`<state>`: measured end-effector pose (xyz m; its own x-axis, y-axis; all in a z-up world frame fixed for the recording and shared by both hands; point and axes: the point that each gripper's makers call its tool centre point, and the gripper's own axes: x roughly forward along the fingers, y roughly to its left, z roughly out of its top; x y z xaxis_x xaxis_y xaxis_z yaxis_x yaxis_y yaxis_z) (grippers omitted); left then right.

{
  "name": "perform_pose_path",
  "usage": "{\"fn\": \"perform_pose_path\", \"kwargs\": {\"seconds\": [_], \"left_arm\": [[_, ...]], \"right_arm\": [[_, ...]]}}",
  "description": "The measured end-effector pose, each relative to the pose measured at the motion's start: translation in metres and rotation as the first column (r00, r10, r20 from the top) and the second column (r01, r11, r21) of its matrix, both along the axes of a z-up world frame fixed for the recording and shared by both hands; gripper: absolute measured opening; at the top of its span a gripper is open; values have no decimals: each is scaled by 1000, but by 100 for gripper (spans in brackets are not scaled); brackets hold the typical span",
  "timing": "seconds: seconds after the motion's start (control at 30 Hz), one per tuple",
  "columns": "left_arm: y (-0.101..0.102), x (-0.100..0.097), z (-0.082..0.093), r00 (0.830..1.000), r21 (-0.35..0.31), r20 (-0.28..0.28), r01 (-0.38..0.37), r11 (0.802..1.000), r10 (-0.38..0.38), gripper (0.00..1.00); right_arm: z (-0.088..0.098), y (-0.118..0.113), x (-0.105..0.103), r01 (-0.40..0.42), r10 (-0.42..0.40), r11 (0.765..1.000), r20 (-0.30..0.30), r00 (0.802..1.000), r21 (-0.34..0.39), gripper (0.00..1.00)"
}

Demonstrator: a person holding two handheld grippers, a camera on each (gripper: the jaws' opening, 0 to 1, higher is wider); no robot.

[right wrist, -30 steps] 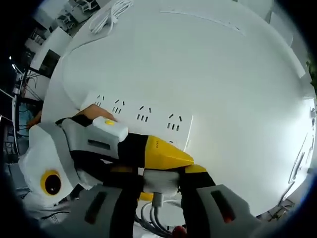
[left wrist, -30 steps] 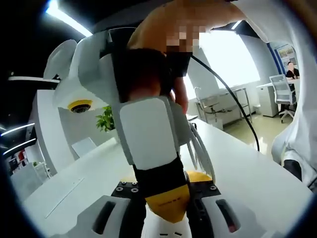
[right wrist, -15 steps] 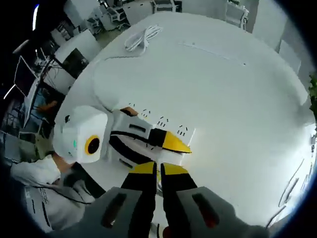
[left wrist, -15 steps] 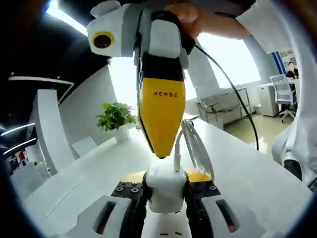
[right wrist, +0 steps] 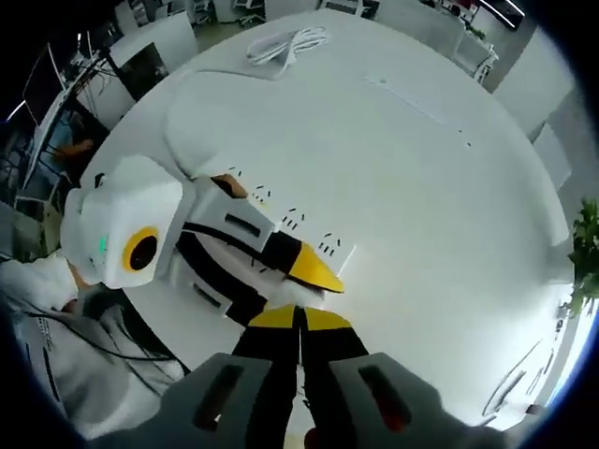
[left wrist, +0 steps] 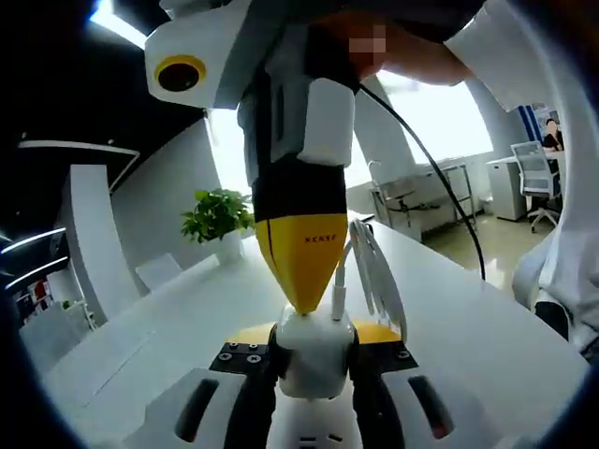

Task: Straighten the power strip on the desk, plug the charger into it

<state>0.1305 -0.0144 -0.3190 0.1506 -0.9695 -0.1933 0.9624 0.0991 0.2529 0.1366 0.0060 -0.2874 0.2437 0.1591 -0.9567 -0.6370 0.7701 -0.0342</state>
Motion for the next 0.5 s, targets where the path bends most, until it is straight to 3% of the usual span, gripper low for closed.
{"fn": "perform_pose_path", "kwargs": {"seconds": [0.2, 0.37, 0.4, 0.43, 0.47, 0.5], "left_arm": [[0, -2, -2, 1000, 13, 3, -3, 1000, 3, 32], [1, 0, -3, 1000, 17, -4, -13, 1000, 13, 31], [2, 1, -10, 999, 56, -21, -24, 998, 26, 32], [-3, 6, -13, 999, 84, 35, -38, 996, 35, 31], [-4, 6, -10, 999, 77, -3, -42, 996, 42, 31], [-6, 8, -12, 999, 77, 4, -39, 996, 39, 31]], "right_arm": [[-3, 2, -5, -75, 75, 995, 4, 997, -67, 0], [-3, 2, -3, -79, 79, 994, -1, 997, -81, 0], [-18, -6, -2, -135, 136, 979, -4, 991, -155, 0], [-13, -1, -5, -40, 39, 993, -11, 999, -113, 0], [-18, -7, -3, -177, 174, 969, -35, 984, -173, 0], [-21, -8, 1, -123, 122, 980, -18, 992, -157, 0]]}}
